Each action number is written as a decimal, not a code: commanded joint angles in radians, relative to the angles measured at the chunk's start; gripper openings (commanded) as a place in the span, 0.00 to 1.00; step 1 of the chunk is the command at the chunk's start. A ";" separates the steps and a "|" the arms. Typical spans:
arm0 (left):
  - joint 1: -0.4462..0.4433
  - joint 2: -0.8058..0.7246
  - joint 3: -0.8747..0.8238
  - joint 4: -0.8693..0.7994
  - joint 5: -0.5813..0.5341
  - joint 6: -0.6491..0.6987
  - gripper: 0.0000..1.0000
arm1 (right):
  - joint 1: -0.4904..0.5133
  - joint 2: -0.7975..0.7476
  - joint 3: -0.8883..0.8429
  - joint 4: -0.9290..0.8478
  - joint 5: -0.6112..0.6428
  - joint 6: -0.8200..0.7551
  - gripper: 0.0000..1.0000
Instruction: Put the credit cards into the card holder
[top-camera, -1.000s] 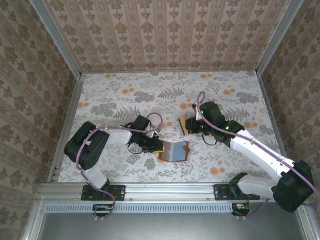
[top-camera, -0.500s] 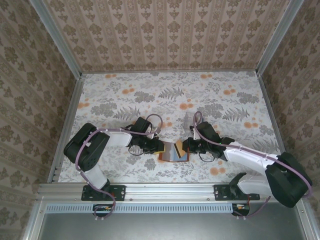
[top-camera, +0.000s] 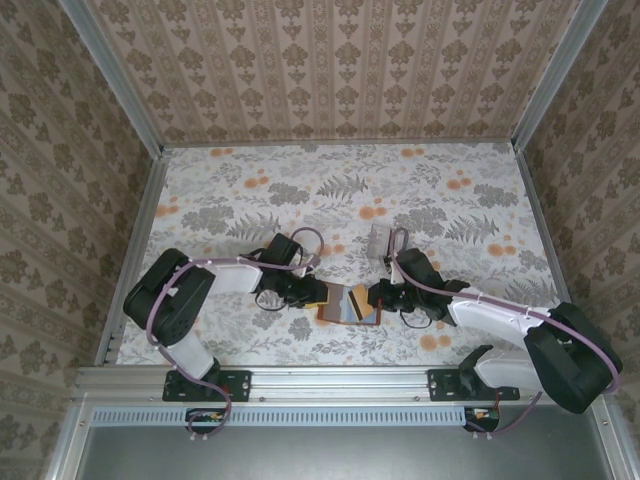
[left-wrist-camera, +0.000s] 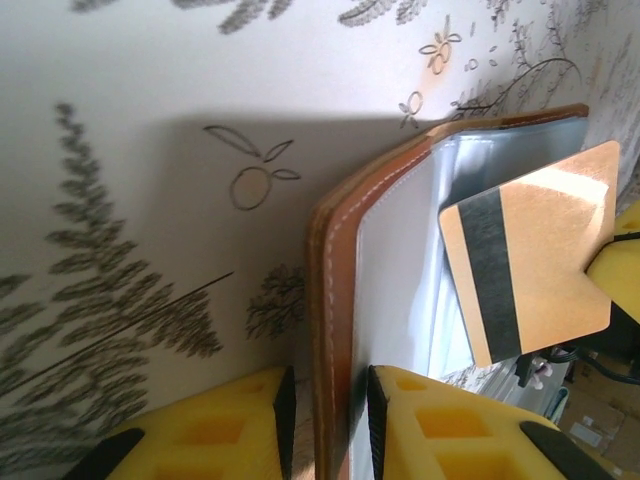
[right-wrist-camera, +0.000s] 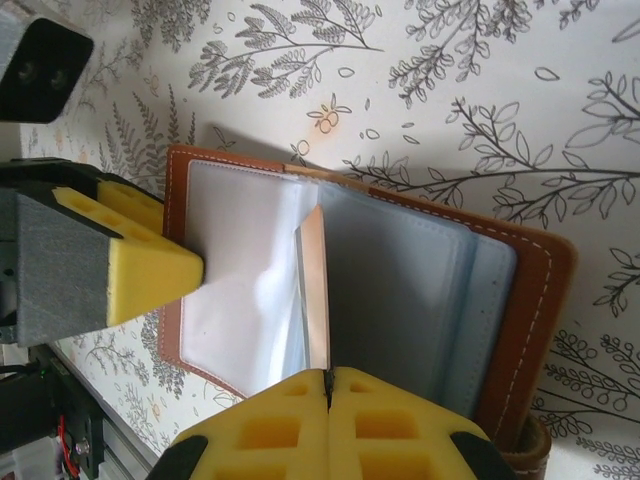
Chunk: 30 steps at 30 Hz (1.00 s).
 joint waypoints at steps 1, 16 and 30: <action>0.020 -0.044 -0.018 -0.081 -0.022 0.050 0.19 | -0.004 0.005 -0.019 0.003 -0.020 0.020 0.00; -0.024 0.039 0.007 -0.057 0.018 0.063 0.00 | 0.003 0.056 -0.033 0.018 -0.014 0.051 0.00; -0.054 0.028 -0.084 0.137 -0.043 -0.114 0.00 | 0.042 0.080 -0.076 0.119 0.084 0.199 0.00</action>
